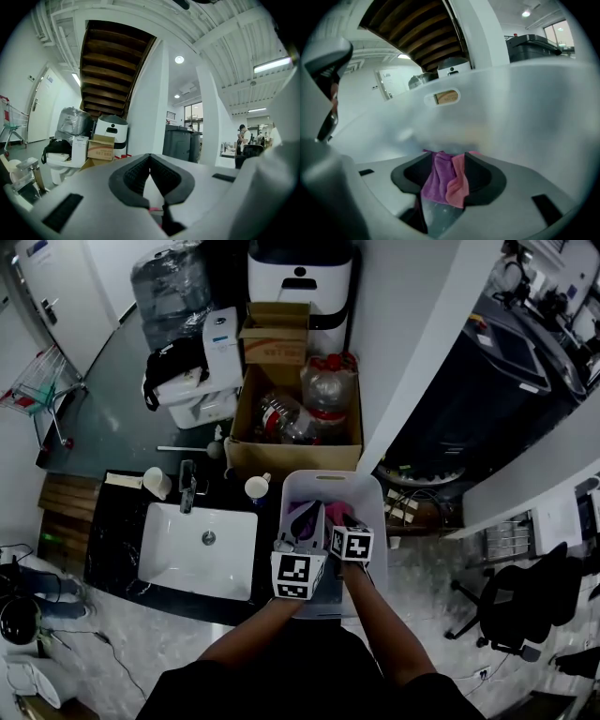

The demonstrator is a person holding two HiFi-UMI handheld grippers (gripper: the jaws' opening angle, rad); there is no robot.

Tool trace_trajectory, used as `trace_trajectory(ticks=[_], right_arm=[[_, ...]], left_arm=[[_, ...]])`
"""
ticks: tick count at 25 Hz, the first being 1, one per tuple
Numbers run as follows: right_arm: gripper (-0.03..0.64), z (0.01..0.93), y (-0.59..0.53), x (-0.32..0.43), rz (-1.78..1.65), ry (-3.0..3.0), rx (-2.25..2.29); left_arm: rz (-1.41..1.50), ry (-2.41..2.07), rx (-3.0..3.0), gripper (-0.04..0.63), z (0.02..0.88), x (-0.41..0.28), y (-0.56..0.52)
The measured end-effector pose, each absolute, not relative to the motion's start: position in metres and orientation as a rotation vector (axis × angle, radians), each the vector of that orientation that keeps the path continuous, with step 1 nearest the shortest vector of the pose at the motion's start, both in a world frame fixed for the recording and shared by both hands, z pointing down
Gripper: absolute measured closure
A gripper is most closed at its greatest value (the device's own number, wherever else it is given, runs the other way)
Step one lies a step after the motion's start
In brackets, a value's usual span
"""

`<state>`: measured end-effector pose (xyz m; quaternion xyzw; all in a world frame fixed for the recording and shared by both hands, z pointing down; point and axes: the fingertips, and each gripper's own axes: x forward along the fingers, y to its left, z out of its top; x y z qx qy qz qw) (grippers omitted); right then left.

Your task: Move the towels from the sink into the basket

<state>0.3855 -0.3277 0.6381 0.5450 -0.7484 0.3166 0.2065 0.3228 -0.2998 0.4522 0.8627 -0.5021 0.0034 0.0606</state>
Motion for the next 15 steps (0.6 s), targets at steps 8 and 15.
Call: trace_trajectory(ticks=[8,15], right_arm=[[0.408,0.554,-0.303,0.381,0.876,-2.307,1.599],[0.553,0.494,-0.271,0.383,0.566,-2.392,1.675]], left_arm=[[-0.028,-1.536,2.594,0.583,0.441,0.306,-0.282],[-0.013,-1.532,2.630,0.583,0.435,0.307,-0.270]])
